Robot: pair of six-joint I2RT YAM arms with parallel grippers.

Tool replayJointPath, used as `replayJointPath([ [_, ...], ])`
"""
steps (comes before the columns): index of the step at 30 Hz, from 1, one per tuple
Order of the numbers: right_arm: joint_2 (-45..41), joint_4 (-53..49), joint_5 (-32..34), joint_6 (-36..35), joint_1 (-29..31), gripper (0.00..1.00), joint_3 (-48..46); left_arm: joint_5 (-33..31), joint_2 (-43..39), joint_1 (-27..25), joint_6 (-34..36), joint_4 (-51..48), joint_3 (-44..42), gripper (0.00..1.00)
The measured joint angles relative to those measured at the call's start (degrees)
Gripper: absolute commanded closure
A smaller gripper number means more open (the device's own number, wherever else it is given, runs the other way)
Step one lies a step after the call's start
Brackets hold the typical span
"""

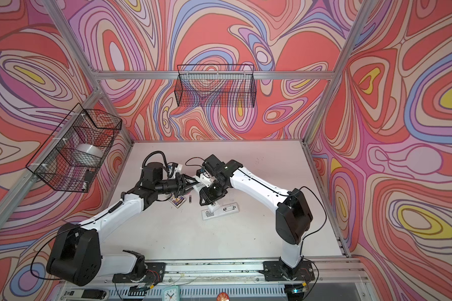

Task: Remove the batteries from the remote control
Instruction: 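Grasp the remote with the right gripper while the left gripper releases it, then lower the remote toward the table with the right gripper while the left arm withdraws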

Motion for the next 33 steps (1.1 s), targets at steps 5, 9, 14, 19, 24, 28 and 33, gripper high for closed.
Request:
replayJointPath([
  [5,-4.1,-1.4,4.3,-0.8,-0.6,0.64,-4.3,-0.6,-4.8,2.9,4.5,-7.5,-0.1,0.33],
  [9,-6.5,-3.7,7.7,-3.9,0.9,0.65,-7.7,-3.0,-10.2,6.2,9.6,-14.7,-0.3,0.31],
  [14,-5.9,-4.2,11.1,-8.7,6.5,0.66,-10.9,-8.2,-15.4,7.7,14.8,-23.3,-0.5,0.30],
  [19,-1.0,-3.0,13.3,-12.5,11.2,0.66,-11.5,-12.2,-19.1,8.0,16.9,-27.5,-1.8,0.29],
  [24,3.5,-0.7,14.9,-14.9,12.8,0.65,-13.2,-15.0,-20.7,8.2,18.2,-30.1,-1.9,0.28],
  [28,5.7,1.1,15.7,-16.4,13.3,0.64,-14.6,-16.9,-21.4,8.5,19.3,-32.1,-1.9,0.26],
  [33,5.7,3.1,16.0,-17.9,13.6,0.63,-15.9,-18.2,-21.3,8.7,20.1,-33.5,-1.9,0.25],
])
